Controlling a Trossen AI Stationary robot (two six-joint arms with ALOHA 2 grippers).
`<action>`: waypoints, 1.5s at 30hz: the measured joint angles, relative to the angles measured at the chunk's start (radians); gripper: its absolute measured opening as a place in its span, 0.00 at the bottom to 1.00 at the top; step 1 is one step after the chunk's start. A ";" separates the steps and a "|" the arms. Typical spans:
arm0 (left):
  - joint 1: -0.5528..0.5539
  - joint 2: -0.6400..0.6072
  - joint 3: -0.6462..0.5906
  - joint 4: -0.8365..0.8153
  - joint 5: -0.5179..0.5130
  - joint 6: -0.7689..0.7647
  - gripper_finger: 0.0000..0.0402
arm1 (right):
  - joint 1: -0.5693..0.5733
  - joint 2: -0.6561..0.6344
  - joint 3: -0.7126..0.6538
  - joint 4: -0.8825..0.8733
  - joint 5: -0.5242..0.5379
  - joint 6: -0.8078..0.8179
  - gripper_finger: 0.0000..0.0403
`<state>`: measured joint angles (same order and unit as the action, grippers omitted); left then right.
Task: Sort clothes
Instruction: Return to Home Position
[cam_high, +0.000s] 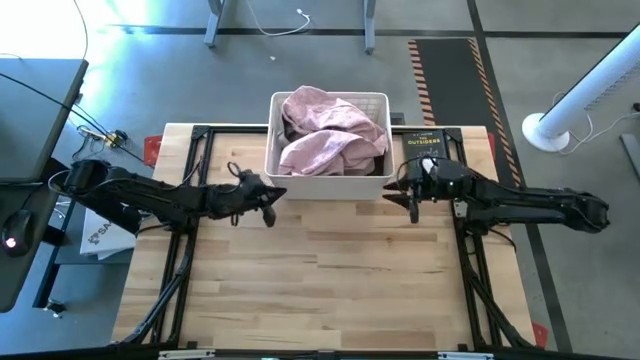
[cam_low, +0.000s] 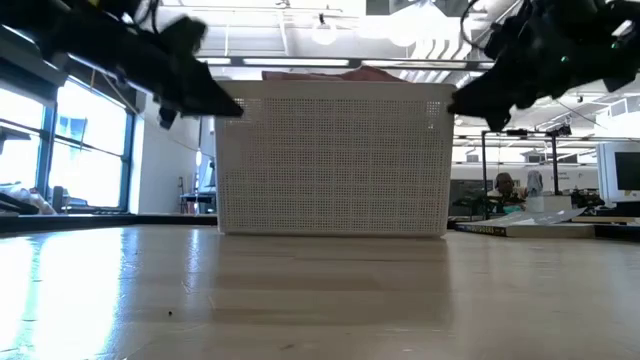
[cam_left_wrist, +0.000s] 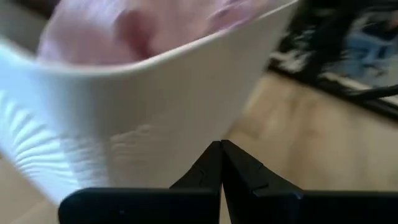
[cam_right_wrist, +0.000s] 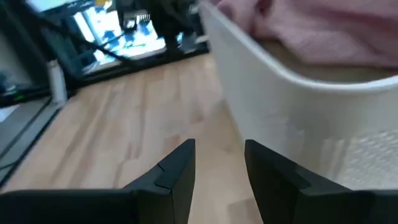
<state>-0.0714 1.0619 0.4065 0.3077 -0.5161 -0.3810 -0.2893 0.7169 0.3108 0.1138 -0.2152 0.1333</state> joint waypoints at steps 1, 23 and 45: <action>-0.018 -0.022 0.000 -0.003 0.002 0.005 0.00 | 0.000 -0.019 0.016 -0.058 -0.016 -0.003 0.34; -0.311 -0.576 -0.091 -0.364 -0.381 -0.005 0.00 | 0.002 -0.650 -0.064 -0.230 -0.002 0.051 0.01; -0.058 -1.013 -0.394 -0.252 0.156 0.198 0.00 | -0.092 -0.706 -0.171 -0.171 -0.254 0.016 0.00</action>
<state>-0.1293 0.0490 0.0124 0.0558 -0.3596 -0.1835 -0.3818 0.0109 0.1395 -0.0573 -0.4689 0.1493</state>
